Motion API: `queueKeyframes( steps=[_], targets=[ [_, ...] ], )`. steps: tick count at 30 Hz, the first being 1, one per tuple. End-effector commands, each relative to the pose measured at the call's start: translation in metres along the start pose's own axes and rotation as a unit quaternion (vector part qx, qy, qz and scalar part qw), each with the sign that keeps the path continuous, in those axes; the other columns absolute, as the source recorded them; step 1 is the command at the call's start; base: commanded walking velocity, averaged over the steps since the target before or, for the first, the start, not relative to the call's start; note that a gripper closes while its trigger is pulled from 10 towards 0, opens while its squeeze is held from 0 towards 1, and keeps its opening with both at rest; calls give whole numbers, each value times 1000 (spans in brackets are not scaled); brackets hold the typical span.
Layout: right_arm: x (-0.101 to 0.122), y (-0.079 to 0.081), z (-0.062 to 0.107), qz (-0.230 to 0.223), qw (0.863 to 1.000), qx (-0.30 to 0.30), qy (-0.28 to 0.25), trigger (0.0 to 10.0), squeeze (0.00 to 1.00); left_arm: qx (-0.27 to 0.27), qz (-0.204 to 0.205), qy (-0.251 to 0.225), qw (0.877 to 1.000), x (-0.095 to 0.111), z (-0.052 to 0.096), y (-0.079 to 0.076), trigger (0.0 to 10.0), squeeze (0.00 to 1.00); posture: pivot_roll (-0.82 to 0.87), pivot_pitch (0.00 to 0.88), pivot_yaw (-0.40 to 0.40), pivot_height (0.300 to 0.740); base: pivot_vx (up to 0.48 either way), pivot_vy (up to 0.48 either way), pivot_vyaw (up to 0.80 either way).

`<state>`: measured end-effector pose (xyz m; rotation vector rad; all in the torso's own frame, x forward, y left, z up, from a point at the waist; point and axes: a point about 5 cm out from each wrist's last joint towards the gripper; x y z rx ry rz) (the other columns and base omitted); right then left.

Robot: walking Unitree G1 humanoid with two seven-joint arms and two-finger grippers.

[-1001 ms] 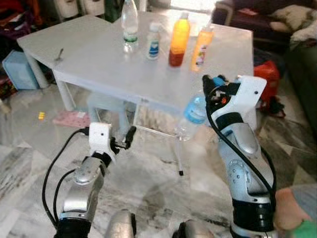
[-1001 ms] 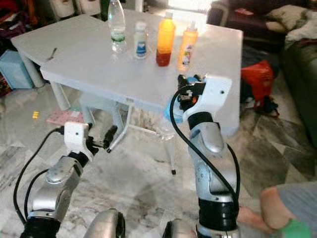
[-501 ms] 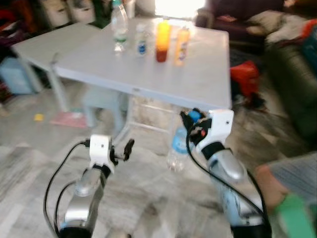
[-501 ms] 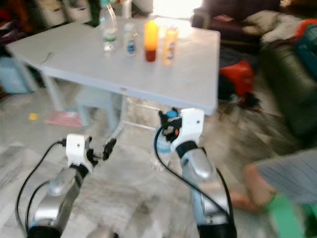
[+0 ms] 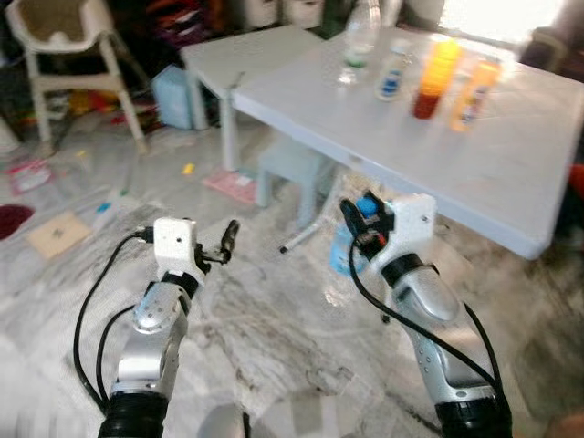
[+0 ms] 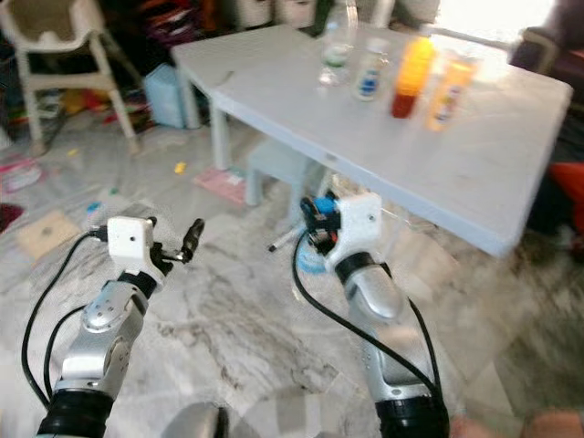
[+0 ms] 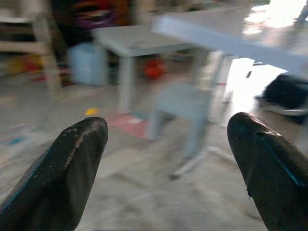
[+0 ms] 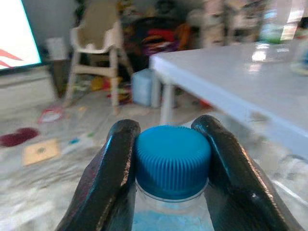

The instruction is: Restocking fridge

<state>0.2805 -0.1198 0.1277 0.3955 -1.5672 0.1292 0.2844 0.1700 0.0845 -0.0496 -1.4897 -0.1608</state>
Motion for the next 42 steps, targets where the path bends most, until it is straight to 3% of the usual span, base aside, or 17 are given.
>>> queueKeyframes(
  steps=[1,6,11,14,18,21,26,37,42],
  targets=[
    [12,1,-4,2,999,1,-33,10000,0,16,-7,-9,1000,4,-2,2,10000,0,24,0,-29,740,0,0,800],
    [15,0,-1,12,999,1,-38,10000,0,26,-19,-8,999,7,1,9,10000,0,6,3,-23,740,0,0,800],
    [13,-19,1,16,999,-36,-30,10000,0,39,-25,-24,999,16,-1,9,10000,0,12,19,-38,740,0,0,800],
    [10,-22,3,21,998,-48,-28,10000,0,46,-33,-23,998,12,1,10,10000,0,11,16,-40,740,0,0,800],
    [5,-29,14,10,996,-80,-23,10000,0,27,-17,-33,999,9,14,8,10000,0,12,17,-46,740,0,0,800],
    [-3,-29,27,18,997,-75,-8,10000,0,35,-42,-29,998,6,28,11,10000,0,16,28,-45,740,0,0,800],
    [-6,-35,30,16,996,-92,0,10000,0,58,-50,-16,997,1,37,19,10000,0,24,39,-53,740,0,0,800],
    [-6,-35,28,28,995,-94,3,10000,0,72,-64,-3,995,-3,42,22,10000,0,34,73,-42,740,0,0,800],
    [-6,-38,27,32,994,-104,0,10000,0,59,-85,-19,994,4,34,20,10000,0,53,65,-53,740,0,0,800]
  ],
)
Point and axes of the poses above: a point about 5 cm out from each wrist's last joint towards the gripper, its own z axis pointing back from the gripper into the wrist, its own x axis along the axis of the wrist's last joint, y = z × x, and after that the axes turned 5 degrees about -z, right-handed
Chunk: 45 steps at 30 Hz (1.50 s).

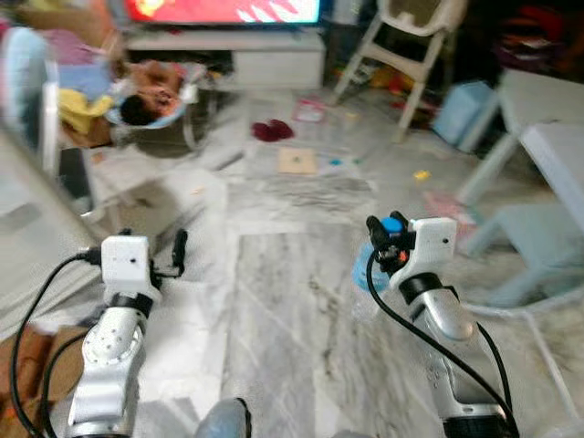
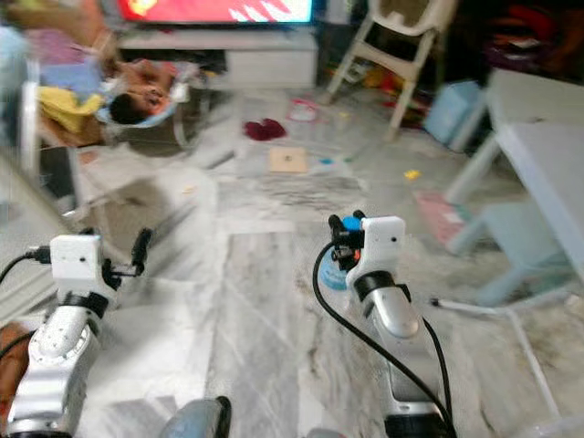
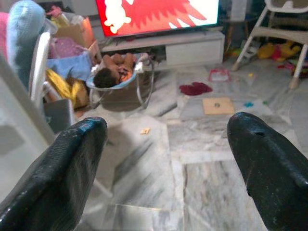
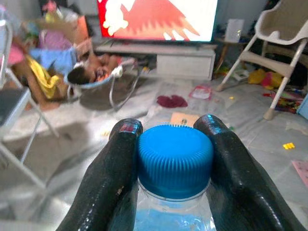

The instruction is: Restocking fridge

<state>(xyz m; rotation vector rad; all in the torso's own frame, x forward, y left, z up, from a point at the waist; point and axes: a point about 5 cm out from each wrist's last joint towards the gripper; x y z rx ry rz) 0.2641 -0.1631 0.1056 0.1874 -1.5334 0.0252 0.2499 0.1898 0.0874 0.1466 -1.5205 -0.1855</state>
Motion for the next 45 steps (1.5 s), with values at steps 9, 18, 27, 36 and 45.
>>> queueKeyframes(
  steps=[9,18,27,36,45],
  targets=[
    [9,7,-7,2,1000,11,-20,10000,0,36,-18,1,999,3,-4,19,10000,0,56,84,-56,740,0,0,800],
    [7,-10,0,-4,999,-47,-22,10000,0,50,-13,10,999,-2,-3,14,10000,0,37,77,-42,740,0,0,178],
    [1,-10,-8,31,997,-71,3,10000,0,51,-14,8,999,0,-6,14,10000,0,37,101,-51,740,0,0,0],
    [8,1,-12,38,999,-24,-13,10000,0,40,-14,10,999,-1,-6,6,10000,0,37,99,-55,740,0,0,0],
    [12,8,-14,20,1000,1,-22,10000,0,36,-13,10,999,-1,-7,5,10000,0,31,104,-55,740,0,0,711]
  ],
)
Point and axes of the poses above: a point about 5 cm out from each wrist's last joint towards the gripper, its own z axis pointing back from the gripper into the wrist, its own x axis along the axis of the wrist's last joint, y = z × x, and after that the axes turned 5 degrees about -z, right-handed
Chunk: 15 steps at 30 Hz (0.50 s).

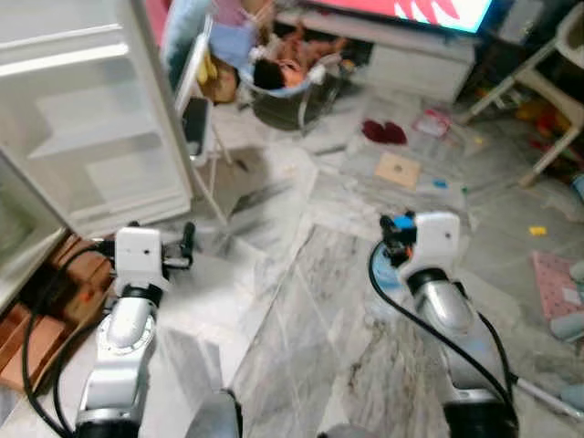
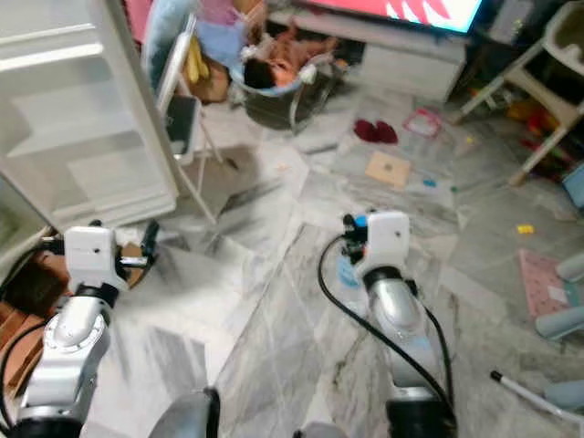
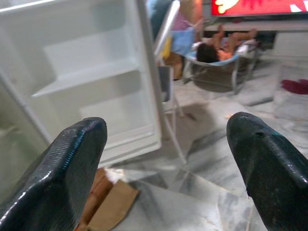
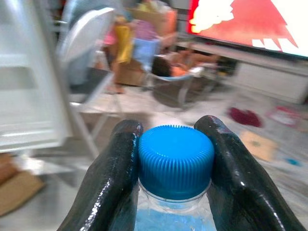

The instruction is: Restocking fridge

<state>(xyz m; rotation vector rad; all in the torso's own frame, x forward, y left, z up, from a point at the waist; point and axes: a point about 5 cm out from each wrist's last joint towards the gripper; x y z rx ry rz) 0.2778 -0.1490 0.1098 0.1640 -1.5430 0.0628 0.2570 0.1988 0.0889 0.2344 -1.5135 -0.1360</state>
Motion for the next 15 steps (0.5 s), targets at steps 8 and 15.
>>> queueKeyframes(
  steps=[8,15],
  targets=[
    [14,0,1,-11,999,11,-37,10000,0,-10,-2,2,1000,1,-1,-6,10000,0,30,109,-54,740,0,0,800],
    [14,1,1,-13,999,17,-36,10000,0,-12,-1,3,1000,0,-1,-7,10000,0,30,110,-54,740,0,0,800]
  ],
)
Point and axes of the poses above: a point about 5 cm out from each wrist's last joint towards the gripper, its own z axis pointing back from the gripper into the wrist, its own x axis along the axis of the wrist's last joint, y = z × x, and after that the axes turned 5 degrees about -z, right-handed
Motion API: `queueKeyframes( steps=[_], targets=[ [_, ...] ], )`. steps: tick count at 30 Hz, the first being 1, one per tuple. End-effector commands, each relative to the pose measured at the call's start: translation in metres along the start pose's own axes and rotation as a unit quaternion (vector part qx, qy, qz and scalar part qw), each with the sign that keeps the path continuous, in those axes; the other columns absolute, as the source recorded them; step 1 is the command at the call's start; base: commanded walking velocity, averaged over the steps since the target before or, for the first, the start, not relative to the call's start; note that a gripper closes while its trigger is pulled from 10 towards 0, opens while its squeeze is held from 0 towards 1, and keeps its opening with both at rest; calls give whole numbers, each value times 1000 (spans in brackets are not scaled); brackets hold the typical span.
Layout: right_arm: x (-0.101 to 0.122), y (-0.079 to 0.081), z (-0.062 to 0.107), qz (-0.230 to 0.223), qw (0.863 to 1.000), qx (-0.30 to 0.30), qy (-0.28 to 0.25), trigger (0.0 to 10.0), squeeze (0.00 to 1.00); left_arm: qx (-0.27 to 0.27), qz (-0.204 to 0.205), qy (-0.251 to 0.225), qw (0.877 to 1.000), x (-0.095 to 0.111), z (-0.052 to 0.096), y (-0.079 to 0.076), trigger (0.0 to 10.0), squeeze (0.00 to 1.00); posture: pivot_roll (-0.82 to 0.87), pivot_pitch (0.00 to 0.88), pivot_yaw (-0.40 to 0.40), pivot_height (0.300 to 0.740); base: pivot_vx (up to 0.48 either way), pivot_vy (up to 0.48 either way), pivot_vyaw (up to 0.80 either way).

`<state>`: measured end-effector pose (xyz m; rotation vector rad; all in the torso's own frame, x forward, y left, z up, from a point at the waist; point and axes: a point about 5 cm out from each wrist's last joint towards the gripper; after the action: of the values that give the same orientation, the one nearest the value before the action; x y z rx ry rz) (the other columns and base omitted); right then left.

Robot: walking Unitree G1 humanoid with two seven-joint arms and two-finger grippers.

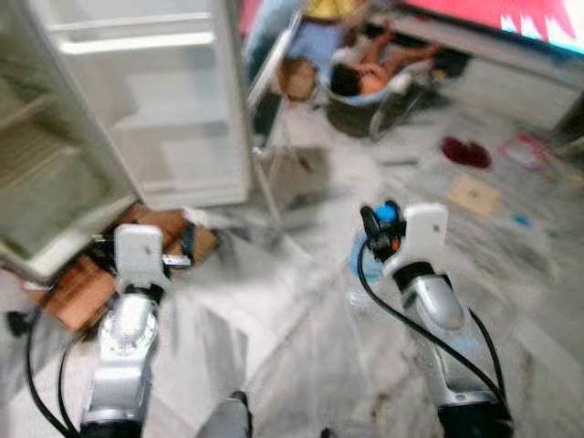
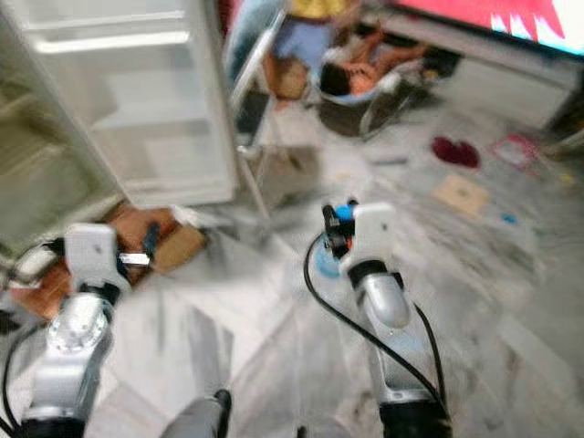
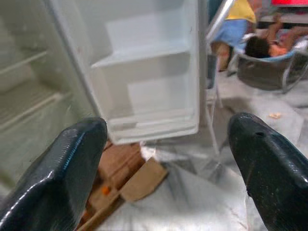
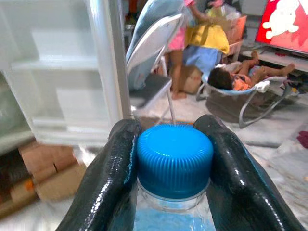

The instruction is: Restocking fridge

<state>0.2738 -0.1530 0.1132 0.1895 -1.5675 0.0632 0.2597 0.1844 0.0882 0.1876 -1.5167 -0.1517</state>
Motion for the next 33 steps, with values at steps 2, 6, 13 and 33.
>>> queueKeyframes(
  steps=[2,6,13,33],
  targets=[
    [10,5,-4,-6,1000,8,-22,10000,0,8,-11,6,1000,-2,1,7,10000,0,30,114,-55,740,0,0,800],
    [10,5,-4,-8,1000,11,-25,10000,0,10,-8,7,1000,-2,2,7,10000,0,30,116,-53,740,0,0,600],
    [10,11,-4,-5,999,31,-28,10000,0,5,-1,-7,1000,1,2,8,10000,0,34,118,-55,740,0,0,0],
    [15,19,-8,-7,997,66,-38,10000,0,2,-8,3,1000,1,-1,5,10000,0,37,120,-54,740,347,327,328]
  ],
)
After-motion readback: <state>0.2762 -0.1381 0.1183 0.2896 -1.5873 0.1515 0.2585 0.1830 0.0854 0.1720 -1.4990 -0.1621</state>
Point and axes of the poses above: a point about 5 cm out from each wrist's last joint towards the gripper, its own z axis pointing back from the gripper into the wrist, its own x axis along the axis of the wrist's last joint, y = z × x, and after that the axes turned 5 degrees about -z, right-handed
